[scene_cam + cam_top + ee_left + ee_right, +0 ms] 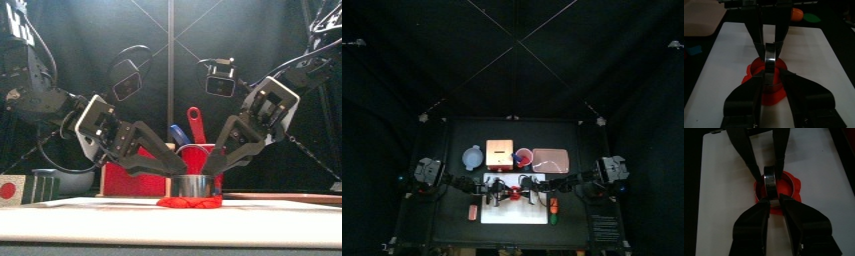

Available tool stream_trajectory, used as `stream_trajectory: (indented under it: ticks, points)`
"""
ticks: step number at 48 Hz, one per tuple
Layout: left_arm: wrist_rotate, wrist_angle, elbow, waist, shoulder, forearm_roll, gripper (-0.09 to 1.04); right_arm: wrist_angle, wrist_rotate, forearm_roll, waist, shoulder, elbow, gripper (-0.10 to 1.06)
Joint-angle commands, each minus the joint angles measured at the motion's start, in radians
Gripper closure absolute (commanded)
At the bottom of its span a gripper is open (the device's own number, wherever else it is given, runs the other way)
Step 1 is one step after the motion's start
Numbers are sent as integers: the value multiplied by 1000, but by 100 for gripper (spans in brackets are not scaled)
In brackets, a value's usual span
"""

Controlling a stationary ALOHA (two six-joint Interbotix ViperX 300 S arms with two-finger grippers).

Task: Get the cutter from the drawer then cut the dough then place the extra dough in the bowl
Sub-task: Cut the dough

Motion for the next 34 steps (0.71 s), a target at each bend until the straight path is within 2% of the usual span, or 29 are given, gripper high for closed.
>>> stream_trajectory:
  ticks: [1,7,18,34]
  points:
    - [3,37,6,-2,-9,-2,15,20,-3,0,2,-11,0,24]
    - [25,37,11,-2,-46,0,13,20,-5,-15,0,-14,-12,20]
    - [92,37,18,-2,-117,0,13,20,-5,-38,-3,-31,-32,19]
    - [135,48,25,-2,-158,-3,14,20,-6,-60,-21,-83,-41,19]
